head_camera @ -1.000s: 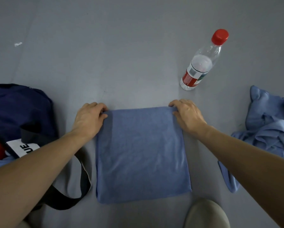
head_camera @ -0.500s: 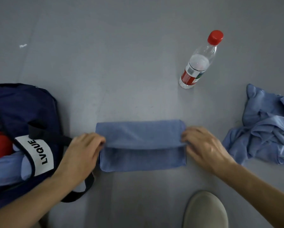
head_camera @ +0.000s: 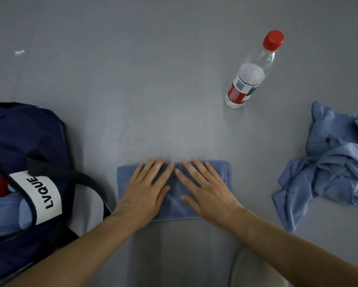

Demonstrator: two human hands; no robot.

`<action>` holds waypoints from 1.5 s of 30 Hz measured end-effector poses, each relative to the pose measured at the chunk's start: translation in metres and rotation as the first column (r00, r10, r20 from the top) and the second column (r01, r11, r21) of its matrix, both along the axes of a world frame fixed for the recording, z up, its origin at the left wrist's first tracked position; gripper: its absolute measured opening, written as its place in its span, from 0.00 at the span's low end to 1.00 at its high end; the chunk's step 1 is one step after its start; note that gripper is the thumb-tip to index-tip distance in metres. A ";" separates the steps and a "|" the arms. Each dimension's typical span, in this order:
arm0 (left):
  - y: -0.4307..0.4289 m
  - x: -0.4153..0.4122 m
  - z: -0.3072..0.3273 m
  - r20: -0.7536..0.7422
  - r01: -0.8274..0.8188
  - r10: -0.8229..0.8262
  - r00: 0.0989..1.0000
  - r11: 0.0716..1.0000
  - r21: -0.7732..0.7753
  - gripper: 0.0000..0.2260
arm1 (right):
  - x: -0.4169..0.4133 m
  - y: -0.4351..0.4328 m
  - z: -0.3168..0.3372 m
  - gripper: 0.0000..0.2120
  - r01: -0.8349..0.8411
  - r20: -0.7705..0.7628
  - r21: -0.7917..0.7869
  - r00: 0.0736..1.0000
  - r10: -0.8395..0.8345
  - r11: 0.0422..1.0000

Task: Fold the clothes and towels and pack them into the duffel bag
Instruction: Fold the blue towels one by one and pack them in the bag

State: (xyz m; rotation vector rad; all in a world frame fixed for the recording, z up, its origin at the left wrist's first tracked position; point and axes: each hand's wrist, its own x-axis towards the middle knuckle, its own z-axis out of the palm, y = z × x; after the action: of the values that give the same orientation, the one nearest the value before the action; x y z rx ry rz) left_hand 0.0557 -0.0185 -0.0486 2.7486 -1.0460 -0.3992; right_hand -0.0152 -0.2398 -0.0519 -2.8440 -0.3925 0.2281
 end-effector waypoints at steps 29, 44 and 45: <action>0.022 0.099 0.011 -0.072 -0.269 0.262 0.962 0.955 -0.121 0.06 | 0.060 -0.095 0.014 0.06 0.345 -0.121 0.131 0.936 -0.330 0.929; 0.053 -0.005 0.011 0.091 0.011 -0.023 0.996 0.991 0.134 0.14 | -0.006 -0.072 0.034 0.10 -0.031 -0.009 -0.125 1.000 0.030 0.992; 0.048 -0.007 0.014 0.065 -0.036 0.026 0.998 0.985 0.169 0.16 | -0.003 -0.070 0.035 0.10 -0.011 -0.003 -0.095 1.000 0.010 0.995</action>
State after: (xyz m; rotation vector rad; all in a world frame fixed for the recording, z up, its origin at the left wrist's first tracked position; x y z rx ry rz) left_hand 0.0488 0.0298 -0.0347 2.9425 -1.0268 -0.4186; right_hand -0.0183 -0.3103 -0.0167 -2.9351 -0.4065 0.2595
